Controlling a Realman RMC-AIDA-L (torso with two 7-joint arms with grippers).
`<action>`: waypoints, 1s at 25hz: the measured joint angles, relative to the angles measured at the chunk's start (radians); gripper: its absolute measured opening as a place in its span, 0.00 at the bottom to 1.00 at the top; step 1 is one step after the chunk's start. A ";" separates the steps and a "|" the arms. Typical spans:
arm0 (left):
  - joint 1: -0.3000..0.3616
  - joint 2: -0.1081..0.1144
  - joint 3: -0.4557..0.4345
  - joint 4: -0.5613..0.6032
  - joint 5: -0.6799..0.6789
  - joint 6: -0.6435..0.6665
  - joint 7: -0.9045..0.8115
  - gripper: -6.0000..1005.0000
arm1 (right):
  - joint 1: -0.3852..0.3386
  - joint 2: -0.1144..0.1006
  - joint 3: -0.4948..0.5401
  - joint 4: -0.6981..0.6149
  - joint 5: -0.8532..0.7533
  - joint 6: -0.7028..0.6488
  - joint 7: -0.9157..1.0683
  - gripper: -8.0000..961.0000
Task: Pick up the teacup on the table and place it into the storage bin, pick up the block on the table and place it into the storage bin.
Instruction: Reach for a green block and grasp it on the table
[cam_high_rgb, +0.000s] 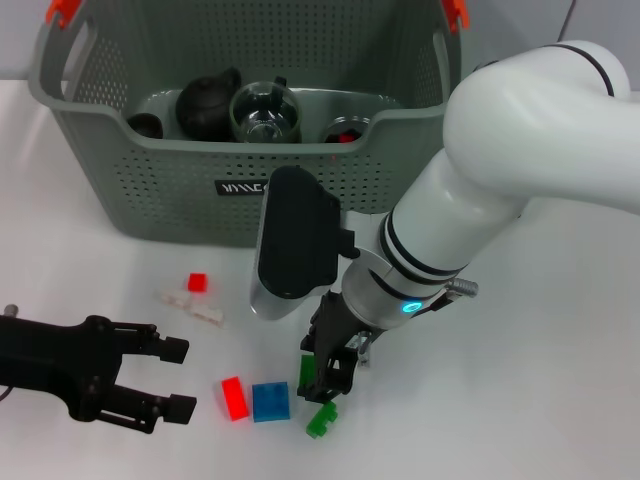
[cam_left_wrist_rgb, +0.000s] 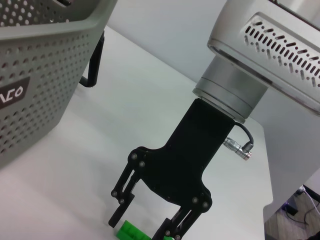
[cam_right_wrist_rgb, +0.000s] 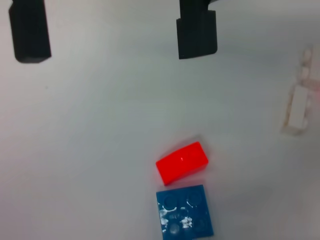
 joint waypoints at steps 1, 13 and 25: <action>0.000 0.000 0.000 0.000 0.000 0.000 0.000 0.87 | 0.000 0.000 0.000 0.002 0.004 0.000 -0.004 0.58; -0.001 0.000 0.000 0.000 0.000 -0.004 -0.003 0.87 | 0.002 0.000 -0.008 0.019 0.024 0.007 -0.021 0.48; 0.002 0.000 0.000 0.000 0.000 0.000 -0.005 0.87 | -0.003 -0.012 0.006 -0.013 0.024 -0.011 -0.013 0.45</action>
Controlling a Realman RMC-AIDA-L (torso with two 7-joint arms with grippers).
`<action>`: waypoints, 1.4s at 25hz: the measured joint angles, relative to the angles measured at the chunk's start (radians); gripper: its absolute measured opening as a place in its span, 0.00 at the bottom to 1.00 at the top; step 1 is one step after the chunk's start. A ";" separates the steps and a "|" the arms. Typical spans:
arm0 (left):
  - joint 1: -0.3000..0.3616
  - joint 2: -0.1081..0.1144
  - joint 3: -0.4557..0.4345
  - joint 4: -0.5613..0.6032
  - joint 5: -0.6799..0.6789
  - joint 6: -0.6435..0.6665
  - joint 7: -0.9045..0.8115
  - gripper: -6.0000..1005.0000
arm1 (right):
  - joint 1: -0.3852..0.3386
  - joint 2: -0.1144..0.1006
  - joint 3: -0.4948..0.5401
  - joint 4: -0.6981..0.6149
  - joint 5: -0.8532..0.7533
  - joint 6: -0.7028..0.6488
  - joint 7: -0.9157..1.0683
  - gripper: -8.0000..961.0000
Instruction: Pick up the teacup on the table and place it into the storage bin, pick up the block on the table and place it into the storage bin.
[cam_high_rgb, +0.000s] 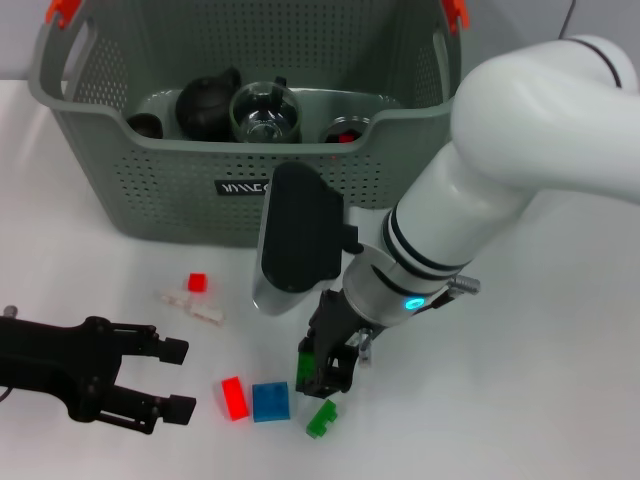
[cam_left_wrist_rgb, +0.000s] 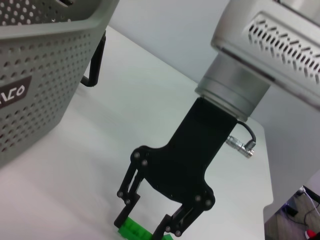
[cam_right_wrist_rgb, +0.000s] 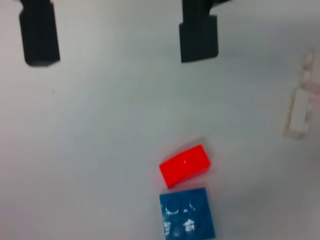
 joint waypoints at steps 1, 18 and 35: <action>0.001 0.000 0.000 0.000 0.000 0.001 0.000 0.87 | -0.002 -0.003 0.009 -0.009 -0.001 -0.008 0.002 0.45; 0.001 0.003 -0.002 -0.003 -0.008 0.005 0.006 0.87 | -0.078 -0.016 0.650 -0.451 -0.146 -0.309 -0.026 0.45; -0.013 0.000 -0.002 -0.007 -0.008 0.009 0.006 0.87 | 0.018 -0.029 0.895 -0.084 -0.449 0.163 -0.036 0.45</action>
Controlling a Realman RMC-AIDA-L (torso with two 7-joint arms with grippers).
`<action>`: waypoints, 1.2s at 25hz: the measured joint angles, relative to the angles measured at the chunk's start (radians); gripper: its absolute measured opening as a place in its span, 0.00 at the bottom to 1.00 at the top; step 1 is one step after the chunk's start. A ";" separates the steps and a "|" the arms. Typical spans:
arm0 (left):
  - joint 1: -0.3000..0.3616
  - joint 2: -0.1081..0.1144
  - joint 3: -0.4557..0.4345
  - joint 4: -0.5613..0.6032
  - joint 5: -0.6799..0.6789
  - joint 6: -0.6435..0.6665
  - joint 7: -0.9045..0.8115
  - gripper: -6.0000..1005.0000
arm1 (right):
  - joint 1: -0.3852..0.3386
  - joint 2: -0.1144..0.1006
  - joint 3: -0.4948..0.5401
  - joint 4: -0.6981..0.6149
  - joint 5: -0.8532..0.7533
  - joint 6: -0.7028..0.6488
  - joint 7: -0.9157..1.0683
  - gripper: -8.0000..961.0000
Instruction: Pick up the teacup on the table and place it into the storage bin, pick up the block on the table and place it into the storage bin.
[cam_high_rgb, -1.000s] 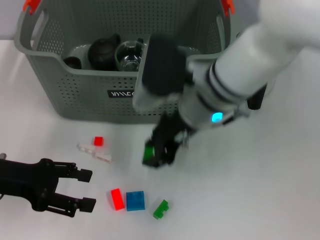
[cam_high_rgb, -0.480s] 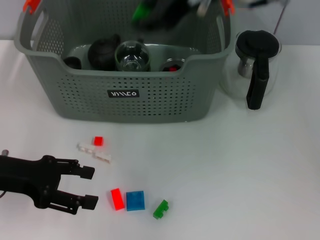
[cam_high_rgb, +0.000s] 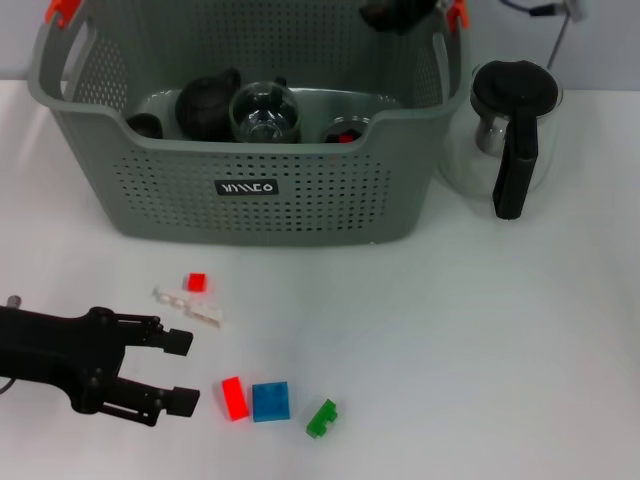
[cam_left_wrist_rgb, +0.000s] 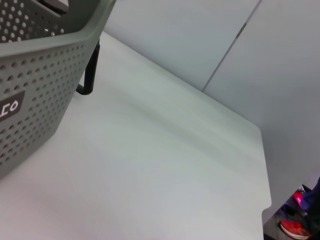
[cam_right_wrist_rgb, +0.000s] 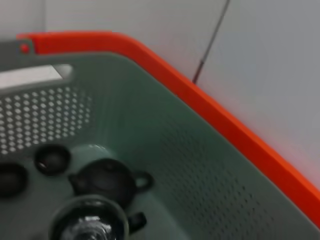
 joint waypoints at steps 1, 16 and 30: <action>-0.001 0.000 0.000 0.001 0.000 0.000 0.000 0.87 | 0.006 -0.001 0.000 0.030 -0.002 0.022 -0.006 0.45; -0.008 0.000 0.000 0.004 0.000 -0.013 0.000 0.87 | 0.022 0.008 -0.005 0.155 0.008 0.028 -0.050 0.47; -0.007 0.000 0.000 0.005 0.001 -0.013 -0.003 0.87 | 0.022 0.010 -0.006 0.139 0.008 0.002 -0.052 0.49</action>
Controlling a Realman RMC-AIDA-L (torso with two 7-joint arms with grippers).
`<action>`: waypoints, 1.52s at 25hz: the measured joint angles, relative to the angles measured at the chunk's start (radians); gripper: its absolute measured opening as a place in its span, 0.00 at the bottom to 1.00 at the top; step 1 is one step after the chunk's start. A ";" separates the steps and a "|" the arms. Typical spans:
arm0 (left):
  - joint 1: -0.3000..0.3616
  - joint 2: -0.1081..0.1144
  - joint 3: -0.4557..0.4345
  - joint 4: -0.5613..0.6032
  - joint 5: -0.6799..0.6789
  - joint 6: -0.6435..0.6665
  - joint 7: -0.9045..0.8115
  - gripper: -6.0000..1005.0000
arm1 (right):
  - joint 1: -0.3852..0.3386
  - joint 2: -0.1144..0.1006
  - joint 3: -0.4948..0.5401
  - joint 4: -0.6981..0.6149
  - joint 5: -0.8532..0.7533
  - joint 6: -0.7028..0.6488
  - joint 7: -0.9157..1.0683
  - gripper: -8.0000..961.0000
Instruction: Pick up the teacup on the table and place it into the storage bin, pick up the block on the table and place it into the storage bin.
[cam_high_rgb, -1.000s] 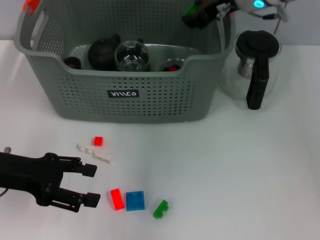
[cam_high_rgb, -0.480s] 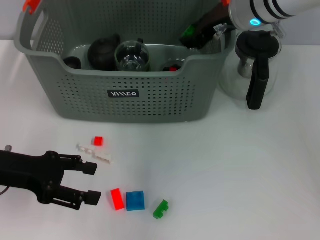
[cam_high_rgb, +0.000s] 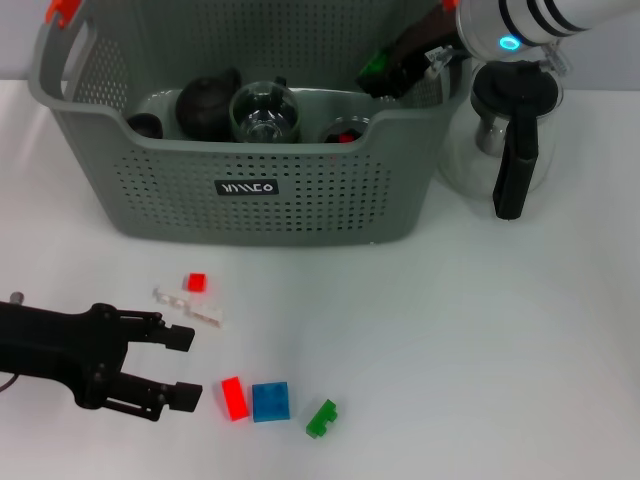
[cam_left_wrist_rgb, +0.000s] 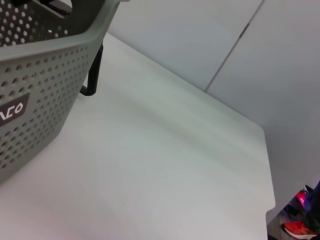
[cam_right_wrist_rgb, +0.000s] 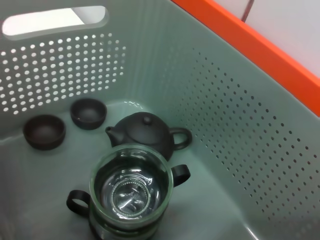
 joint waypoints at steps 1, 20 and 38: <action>0.000 0.000 0.000 0.000 0.000 0.000 0.000 0.87 | 0.000 0.000 0.001 -0.004 0.000 -0.005 0.000 0.49; 0.009 0.007 0.000 -0.005 0.003 0.009 -0.001 0.87 | -0.088 0.001 0.017 -0.503 0.040 -0.277 0.146 0.96; 0.009 0.010 0.009 -0.006 0.007 0.012 -0.006 0.87 | -0.197 0.003 -0.043 -0.652 0.202 -0.874 0.377 0.96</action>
